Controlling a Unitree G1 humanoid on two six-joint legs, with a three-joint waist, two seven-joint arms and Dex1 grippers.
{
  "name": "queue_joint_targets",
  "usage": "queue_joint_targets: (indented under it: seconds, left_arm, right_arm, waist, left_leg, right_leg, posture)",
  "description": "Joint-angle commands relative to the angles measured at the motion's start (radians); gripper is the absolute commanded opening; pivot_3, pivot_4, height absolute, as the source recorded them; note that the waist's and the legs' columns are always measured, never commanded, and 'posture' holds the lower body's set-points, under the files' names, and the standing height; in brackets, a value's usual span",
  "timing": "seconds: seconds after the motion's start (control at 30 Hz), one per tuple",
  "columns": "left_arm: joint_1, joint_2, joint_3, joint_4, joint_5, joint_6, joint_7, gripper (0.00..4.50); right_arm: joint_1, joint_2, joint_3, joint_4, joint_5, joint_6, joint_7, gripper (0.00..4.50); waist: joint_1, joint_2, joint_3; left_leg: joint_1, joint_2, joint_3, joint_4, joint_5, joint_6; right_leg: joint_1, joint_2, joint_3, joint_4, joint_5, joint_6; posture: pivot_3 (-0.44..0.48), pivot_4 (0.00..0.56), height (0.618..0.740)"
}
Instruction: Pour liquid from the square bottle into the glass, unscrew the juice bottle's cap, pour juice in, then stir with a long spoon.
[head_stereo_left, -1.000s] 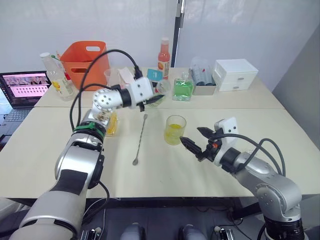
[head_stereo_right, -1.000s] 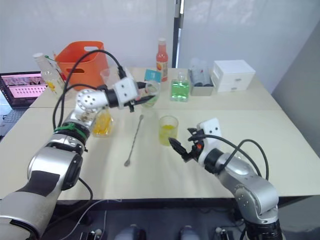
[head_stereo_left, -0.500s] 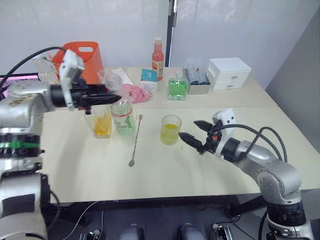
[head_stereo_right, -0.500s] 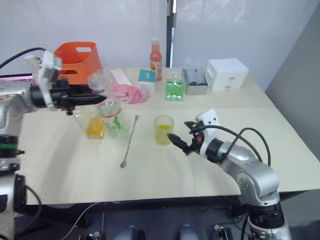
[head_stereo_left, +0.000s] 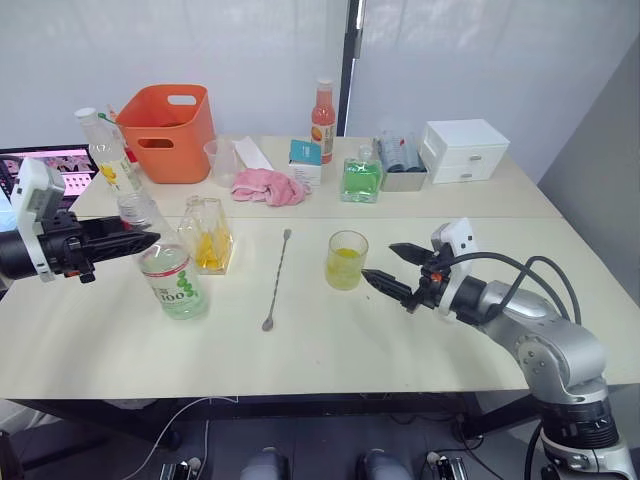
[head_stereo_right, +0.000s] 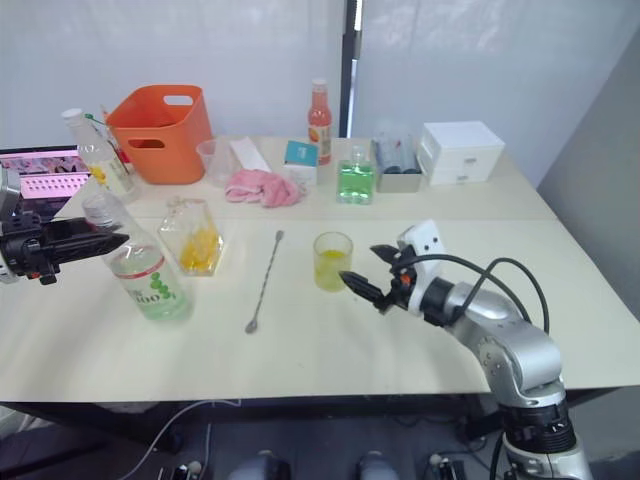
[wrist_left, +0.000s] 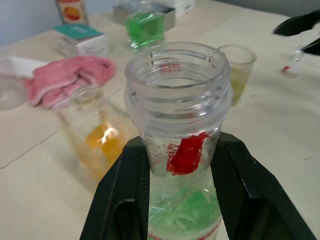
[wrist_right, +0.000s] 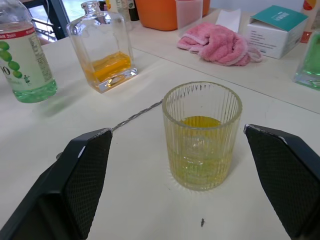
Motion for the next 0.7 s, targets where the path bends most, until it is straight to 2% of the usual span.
queue_joint_targets:
  seconds: [0.03, 0.17, 0.53, 0.7]
  left_arm:
    - [-0.039, 0.016, 0.006, 0.055, 0.042, -0.1, 0.044, 1.4]
    - [-0.159, -0.017, -0.033, 0.203, 0.102, -0.186, 0.153, 1.4]
    - [-0.404, -0.128, -0.149, 0.556, 0.224, -0.354, 0.248, 1.4]
    - [-0.471, -0.15, -0.168, 0.68, 0.252, -0.386, 0.278, 1.4]
  right_arm:
    - [0.014, -0.008, -0.029, -0.052, 0.011, -0.027, 0.012, 4.47]
    - [0.041, -0.008, -0.044, -0.073, 0.023, -0.04, 0.027, 4.47]
    - [0.058, -0.011, -0.051, -0.108, 0.018, -0.022, 0.024, 4.47]
    - [0.055, -0.009, -0.053, -0.119, 0.021, -0.011, 0.01, 4.47]
  waist:
    - [0.001, 0.0, 0.0]
    - [0.009, -0.001, 0.0]
    - [0.014, -0.002, 0.0]
    - [0.011, -0.003, 0.0]
  left_leg:
    - [0.0, 0.0, 0.0, 0.0, 0.0, 0.0]
    - [0.0, 0.0, 0.0, 0.0, 0.0, 0.0]
    - [-0.001, -0.001, 0.001, 0.001, 0.0, 0.0]
    - [-0.001, -0.001, 0.001, 0.0, 0.0, 0.0]
  right_leg:
    - [0.0, 0.0, 0.0, 0.0, 0.0, 0.0]
    - [0.0, 0.0, 0.0, 0.0, 0.0, 0.0]
    - [0.0, 0.0, 0.0, 0.0, 0.0, 0.0]
    - [0.0, 0.0, 0.0, 0.0, 0.0, 0.0]
  posture:
    - [0.0, 0.15, 0.715]
    - [0.0, 0.15, 0.715]
    - [0.0, 0.15, 0.715]
    - [0.0, 0.15, 0.715]
